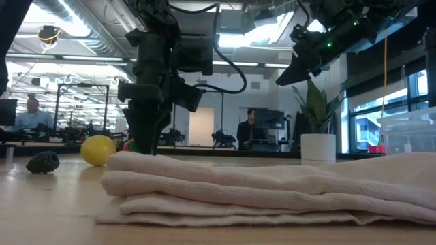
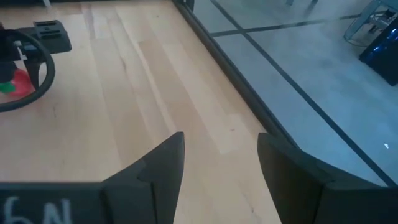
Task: Pick and placing Produce into tupperware
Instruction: Put the red strawberry into the transparent bin
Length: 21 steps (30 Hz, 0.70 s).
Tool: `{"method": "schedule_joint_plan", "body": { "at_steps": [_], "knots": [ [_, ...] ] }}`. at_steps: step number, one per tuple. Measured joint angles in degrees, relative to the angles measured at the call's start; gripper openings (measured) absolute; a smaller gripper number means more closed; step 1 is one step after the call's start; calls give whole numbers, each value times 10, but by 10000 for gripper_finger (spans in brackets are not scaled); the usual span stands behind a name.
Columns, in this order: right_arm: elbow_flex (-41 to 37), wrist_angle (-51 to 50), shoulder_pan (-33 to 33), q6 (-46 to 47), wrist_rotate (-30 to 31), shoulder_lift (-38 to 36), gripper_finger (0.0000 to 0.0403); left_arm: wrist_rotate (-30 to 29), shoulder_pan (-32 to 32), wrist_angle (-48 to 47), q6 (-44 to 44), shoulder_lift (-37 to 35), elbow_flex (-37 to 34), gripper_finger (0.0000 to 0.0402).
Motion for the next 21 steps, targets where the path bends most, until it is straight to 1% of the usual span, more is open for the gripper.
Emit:
{"method": "schedule_joint_plan", "body": {
  "at_steps": [7,12,21],
  "knots": [
    [0,-2,0,0,0,0,204,0,0,-3,-3,0,0,247],
    [0,-6,0,0,0,0,204,2,0,-6,-29,0,0,247],
    [0,-13,0,0,0,0,204,3,0,-21,-29,0,0,247]
  ]
}}
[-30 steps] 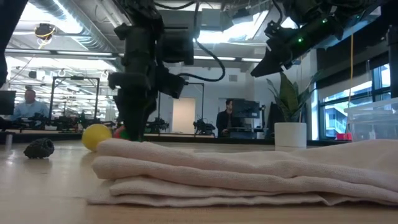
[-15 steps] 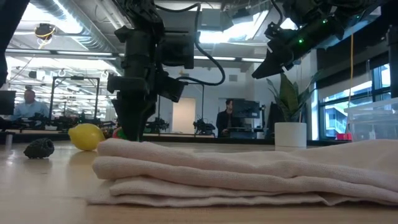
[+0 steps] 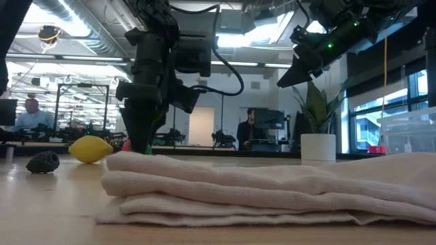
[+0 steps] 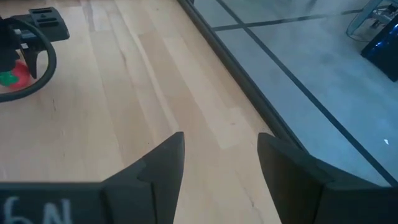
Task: Pick and placing Produce into tupperware
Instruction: Put the red strawberry into the transparent bin
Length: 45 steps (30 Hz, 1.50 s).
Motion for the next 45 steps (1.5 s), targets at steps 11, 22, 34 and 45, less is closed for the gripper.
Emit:
{"method": "schedule_joint_plan", "body": {
  "at_steps": [11,22,34,45],
  "knots": [
    [0,-1,0,0,0,0,204,0,0,-7,0,0,0,247],
    [0,-1,0,2,0,0,204,-12,-1,-13,-1,0,0,237],
    [0,-1,0,2,0,0,204,-14,-4,-13,-1,-2,0,180],
    [0,-1,0,17,0,0,204,-14,-5,-13,-1,-2,1,191]
  ]
}}
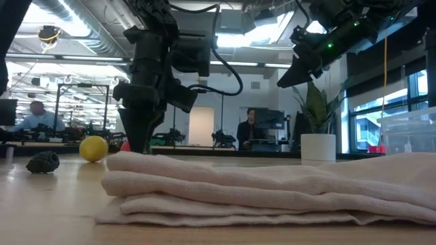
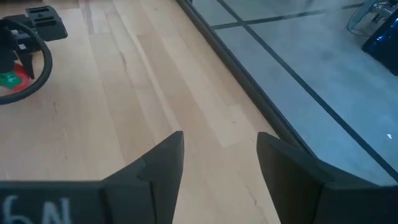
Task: Pick and placing Produce into tupperware
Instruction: Put the red strawberry into the transparent bin
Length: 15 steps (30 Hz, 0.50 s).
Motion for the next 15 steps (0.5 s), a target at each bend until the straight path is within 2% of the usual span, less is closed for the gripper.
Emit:
{"method": "schedule_joint_plan", "body": {
  "at_steps": [4,10,15],
  "knots": [
    [0,1,0,-1,0,0,204,0,0,-10,2,-2,25,184],
    [30,-6,-3,-2,1,-22,204,-1,2,-26,41,-9,135,196],
    [93,-100,-12,1,59,-58,204,-9,14,17,98,-9,227,186]
  ]
}}
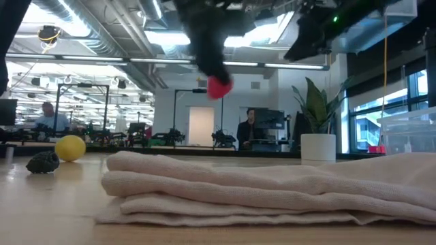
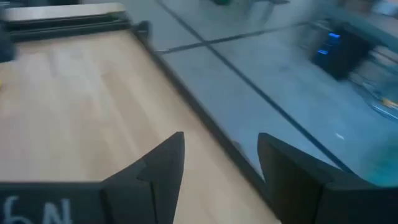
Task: Pick and placing Produce into tupperware
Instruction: Put the red strawberry into the transparent bin
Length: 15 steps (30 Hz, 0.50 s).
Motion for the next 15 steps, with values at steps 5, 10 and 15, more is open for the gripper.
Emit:
{"method": "schedule_joint_plan", "body": {
  "at_steps": [5,10,15],
  "knots": [
    [75,-97,-12,11,29,-54,204,-28,19,76,53,0,30,186],
    [120,-137,-23,13,30,-101,204,-12,41,176,54,2,30,186],
    [128,-165,-24,30,28,-135,204,27,37,333,53,25,30,181]
  ]
}}
